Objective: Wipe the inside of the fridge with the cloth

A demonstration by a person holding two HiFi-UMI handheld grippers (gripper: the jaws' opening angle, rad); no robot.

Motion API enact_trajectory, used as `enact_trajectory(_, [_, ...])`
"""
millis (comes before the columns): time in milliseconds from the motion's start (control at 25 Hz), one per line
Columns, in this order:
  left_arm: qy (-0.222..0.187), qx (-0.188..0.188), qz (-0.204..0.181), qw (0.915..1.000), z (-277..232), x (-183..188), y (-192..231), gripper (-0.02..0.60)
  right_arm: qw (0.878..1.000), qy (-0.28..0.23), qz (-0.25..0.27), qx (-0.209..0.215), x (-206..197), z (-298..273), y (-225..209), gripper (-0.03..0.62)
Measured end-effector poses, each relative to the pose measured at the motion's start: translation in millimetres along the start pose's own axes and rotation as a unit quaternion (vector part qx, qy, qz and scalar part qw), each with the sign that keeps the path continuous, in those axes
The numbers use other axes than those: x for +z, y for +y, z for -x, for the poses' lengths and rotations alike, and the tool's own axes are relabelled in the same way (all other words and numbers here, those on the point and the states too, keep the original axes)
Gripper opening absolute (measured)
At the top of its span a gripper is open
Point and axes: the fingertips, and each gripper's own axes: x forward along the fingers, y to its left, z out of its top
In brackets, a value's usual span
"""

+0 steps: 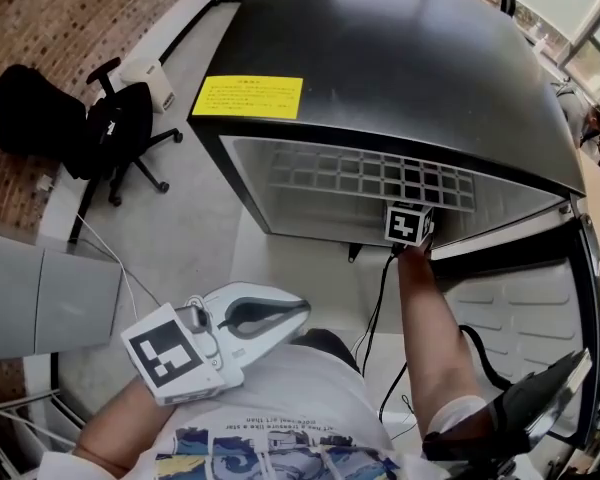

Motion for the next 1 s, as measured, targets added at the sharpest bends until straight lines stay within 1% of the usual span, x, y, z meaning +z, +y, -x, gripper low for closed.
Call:
enact_trajectory(120, [0.0, 0.004, 0.005, 1.0, 0, 4, 7, 0.008, 1.0, 0.007, 0.005, 0.023, 0, -7, 17, 0.054])
enact_trajectory(360, [-0.004, 0.009, 0.015, 0.9998, 0, 6, 12, 0.008, 0.998, 0.0, 0.03, 0.059, 11, -7, 55, 0.054])
enact_trajectory(560, [-0.007, 0.015, 0.022, 0.9996, 2, 5, 15, 0.008, 0.995, -0.007, 0.039, 0.086, 19, -5, 81, 0.054])
enact_trajectory(720, [-0.009, 0.021, 0.028, 0.9993, 7, 2, 18, 0.008, 0.993, -0.013, 0.032, 0.11, 28, -2, 102, 0.054])
enact_trajectory(840, [-0.01, 0.027, 0.032, 0.9991, 10, 0, 20, 0.008, 0.991, -0.014, 0.014, 0.129, 28, -2, 119, 0.054])
enact_trajectory(1000, [-0.01, 0.033, 0.036, 0.9988, 15, -2, 20, 0.008, 0.989, -0.008, 0.015, 0.147, 24, -7, 139, 0.054])
